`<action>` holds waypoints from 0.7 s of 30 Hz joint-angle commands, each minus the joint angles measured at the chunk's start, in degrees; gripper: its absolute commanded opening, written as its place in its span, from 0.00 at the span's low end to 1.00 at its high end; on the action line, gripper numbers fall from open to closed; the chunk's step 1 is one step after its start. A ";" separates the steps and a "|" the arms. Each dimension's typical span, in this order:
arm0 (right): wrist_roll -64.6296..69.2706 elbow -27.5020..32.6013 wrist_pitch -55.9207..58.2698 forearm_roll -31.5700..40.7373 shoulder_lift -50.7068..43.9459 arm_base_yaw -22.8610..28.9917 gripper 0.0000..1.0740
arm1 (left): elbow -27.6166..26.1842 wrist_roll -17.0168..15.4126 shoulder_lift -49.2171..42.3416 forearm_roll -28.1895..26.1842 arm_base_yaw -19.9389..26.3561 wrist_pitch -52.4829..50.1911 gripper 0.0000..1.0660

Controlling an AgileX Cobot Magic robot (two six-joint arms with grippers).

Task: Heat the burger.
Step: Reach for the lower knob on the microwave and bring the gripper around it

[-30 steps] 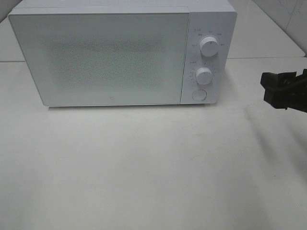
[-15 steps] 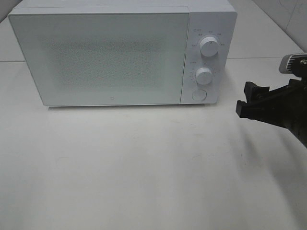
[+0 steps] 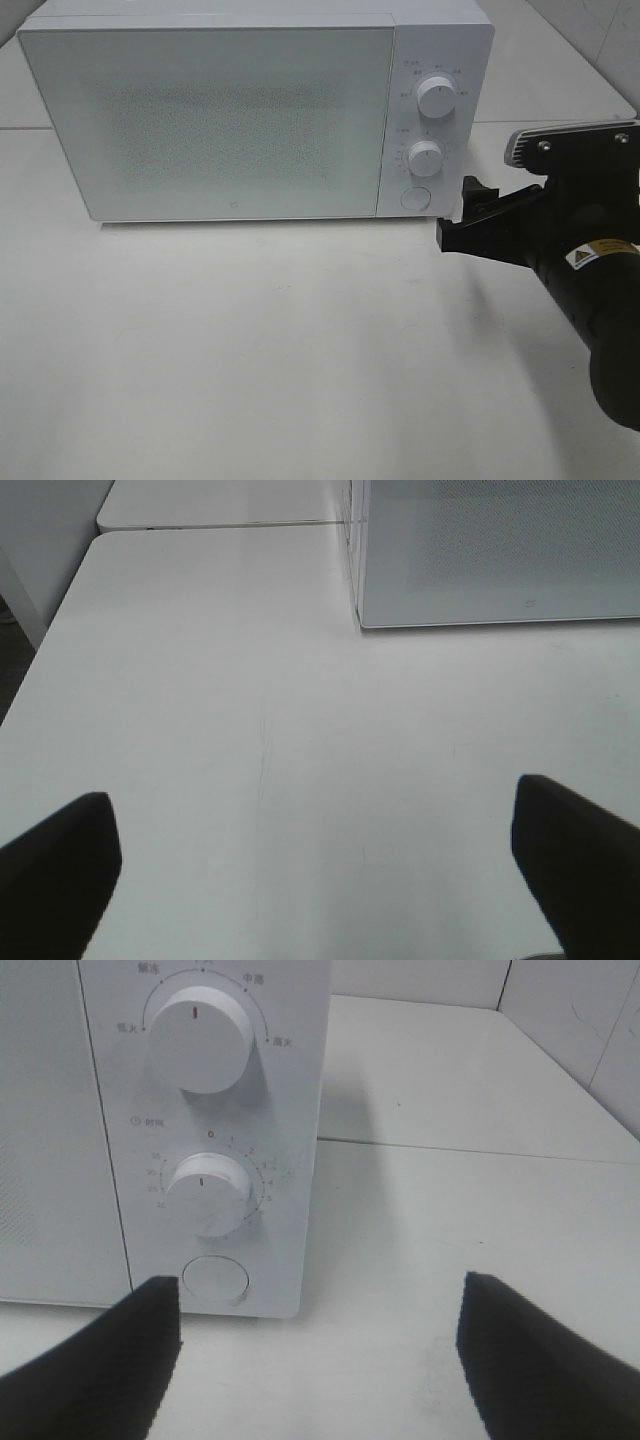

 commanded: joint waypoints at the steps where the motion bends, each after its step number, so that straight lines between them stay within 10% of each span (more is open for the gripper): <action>1: 2.52 -1.78 -10.94 -2.81 3.27 0.11 0.71 | 0.17 -0.06 -1.26 -0.34 0.11 -0.06 0.94; 21: 4.35 -13.01 -10.89 -4.47 12.15 -0.11 0.71 | 0.17 -0.06 -0.80 -0.34 0.11 -0.06 0.94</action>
